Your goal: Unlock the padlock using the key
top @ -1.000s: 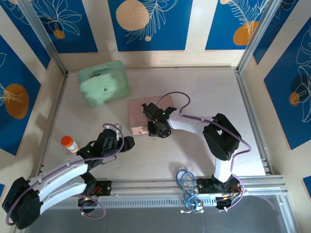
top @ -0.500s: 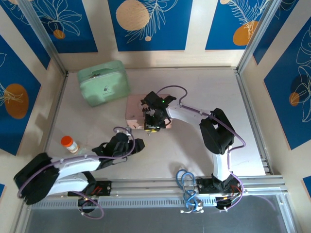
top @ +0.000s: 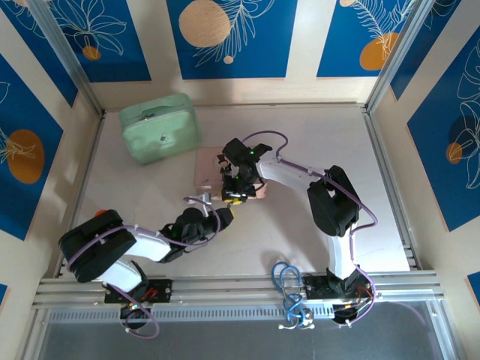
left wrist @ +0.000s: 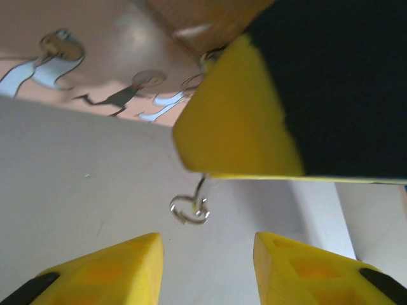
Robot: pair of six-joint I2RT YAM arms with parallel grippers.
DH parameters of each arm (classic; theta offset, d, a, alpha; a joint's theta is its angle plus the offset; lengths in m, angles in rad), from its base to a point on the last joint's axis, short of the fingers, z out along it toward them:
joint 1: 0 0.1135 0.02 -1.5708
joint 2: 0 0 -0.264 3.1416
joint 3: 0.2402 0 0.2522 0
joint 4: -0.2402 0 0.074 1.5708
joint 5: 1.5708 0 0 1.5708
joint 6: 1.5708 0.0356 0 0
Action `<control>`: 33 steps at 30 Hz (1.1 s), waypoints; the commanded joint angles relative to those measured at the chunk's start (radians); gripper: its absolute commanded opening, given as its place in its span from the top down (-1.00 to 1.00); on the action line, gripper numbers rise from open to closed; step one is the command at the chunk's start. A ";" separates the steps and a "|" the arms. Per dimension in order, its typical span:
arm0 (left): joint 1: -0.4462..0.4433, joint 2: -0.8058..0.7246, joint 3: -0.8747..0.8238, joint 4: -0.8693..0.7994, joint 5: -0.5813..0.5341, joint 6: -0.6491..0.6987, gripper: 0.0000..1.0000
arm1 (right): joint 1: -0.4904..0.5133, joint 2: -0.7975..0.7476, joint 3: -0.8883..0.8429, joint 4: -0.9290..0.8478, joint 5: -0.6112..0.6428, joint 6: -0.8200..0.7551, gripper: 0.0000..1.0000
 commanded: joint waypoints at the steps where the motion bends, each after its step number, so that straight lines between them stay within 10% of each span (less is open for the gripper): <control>1: 0.001 0.003 -0.028 0.131 -0.059 0.037 0.21 | -0.002 0.047 0.004 -0.097 -0.139 0.033 0.90; 33: 0.049 0.219 0.016 0.367 -0.043 0.044 0.75 | 0.010 0.042 -0.025 -0.045 -0.168 0.071 0.90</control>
